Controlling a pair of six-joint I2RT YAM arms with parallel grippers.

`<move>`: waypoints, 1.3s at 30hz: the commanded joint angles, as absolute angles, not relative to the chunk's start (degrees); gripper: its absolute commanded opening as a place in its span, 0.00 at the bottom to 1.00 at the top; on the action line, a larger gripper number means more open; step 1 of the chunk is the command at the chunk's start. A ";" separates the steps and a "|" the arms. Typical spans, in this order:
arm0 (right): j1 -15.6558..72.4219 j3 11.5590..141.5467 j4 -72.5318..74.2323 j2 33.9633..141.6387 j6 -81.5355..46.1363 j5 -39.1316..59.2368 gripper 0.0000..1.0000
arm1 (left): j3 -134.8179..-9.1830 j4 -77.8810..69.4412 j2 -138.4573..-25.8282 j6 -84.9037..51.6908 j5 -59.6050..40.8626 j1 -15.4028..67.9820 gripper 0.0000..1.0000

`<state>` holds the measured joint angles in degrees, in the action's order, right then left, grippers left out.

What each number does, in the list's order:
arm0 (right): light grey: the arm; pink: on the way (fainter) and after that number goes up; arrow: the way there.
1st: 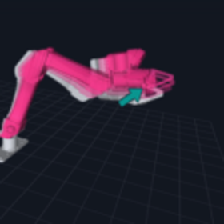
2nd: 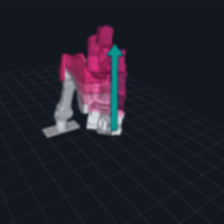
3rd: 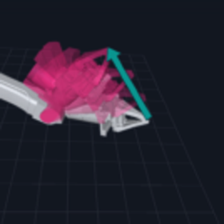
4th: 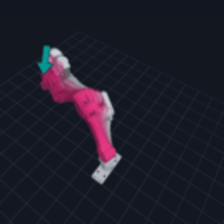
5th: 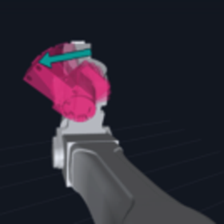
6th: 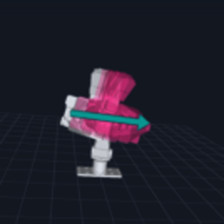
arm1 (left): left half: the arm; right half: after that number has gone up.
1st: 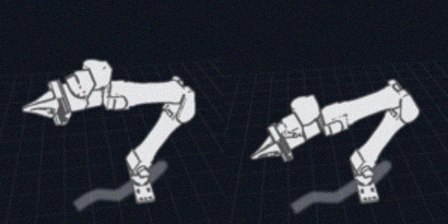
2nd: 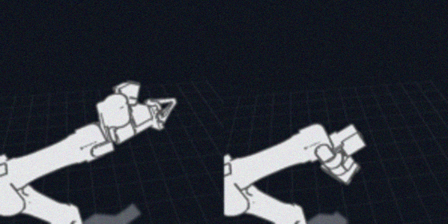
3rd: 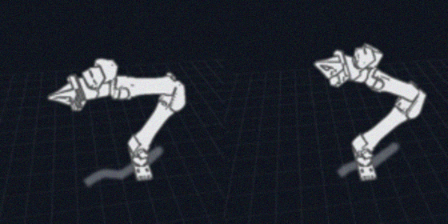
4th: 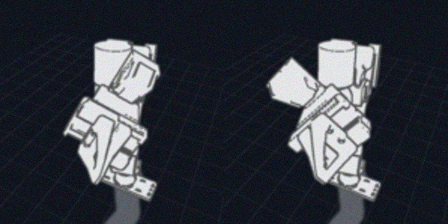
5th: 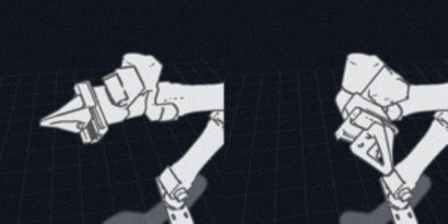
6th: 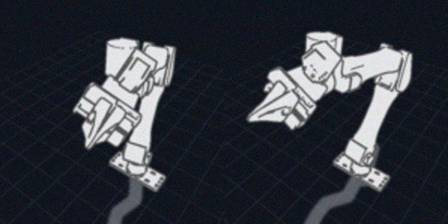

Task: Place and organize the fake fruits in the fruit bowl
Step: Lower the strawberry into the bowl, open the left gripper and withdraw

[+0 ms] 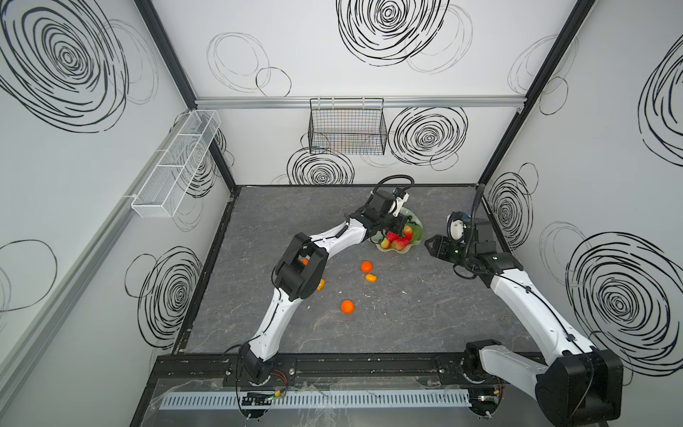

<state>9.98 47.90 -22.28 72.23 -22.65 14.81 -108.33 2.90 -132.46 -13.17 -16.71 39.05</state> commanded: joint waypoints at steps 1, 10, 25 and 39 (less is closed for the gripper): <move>9.70 49.55 -22.28 73.04 -22.17 15.19 0.51 | -108.47 2.70 -133.77 -14.11 -14.79 38.34 0.00; 9.75 49.08 -21.81 73.13 -22.26 15.89 0.51 | -108.86 4.86 -134.19 -14.81 -10.68 37.71 0.00; 10.05 48.72 -21.22 72.07 -21.29 17.06 0.55 | -109.86 6.09 -129.21 -13.84 -9.32 38.67 0.45; 19.83 47.94 -19.12 73.45 -22.59 11.65 0.70 | -87.67 2.98 -103.45 -19.29 0.34 39.12 0.76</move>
<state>17.69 47.88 -21.65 72.18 -22.06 14.26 -91.96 4.64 -107.44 -16.91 -3.95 38.98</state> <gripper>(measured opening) 0.690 0.745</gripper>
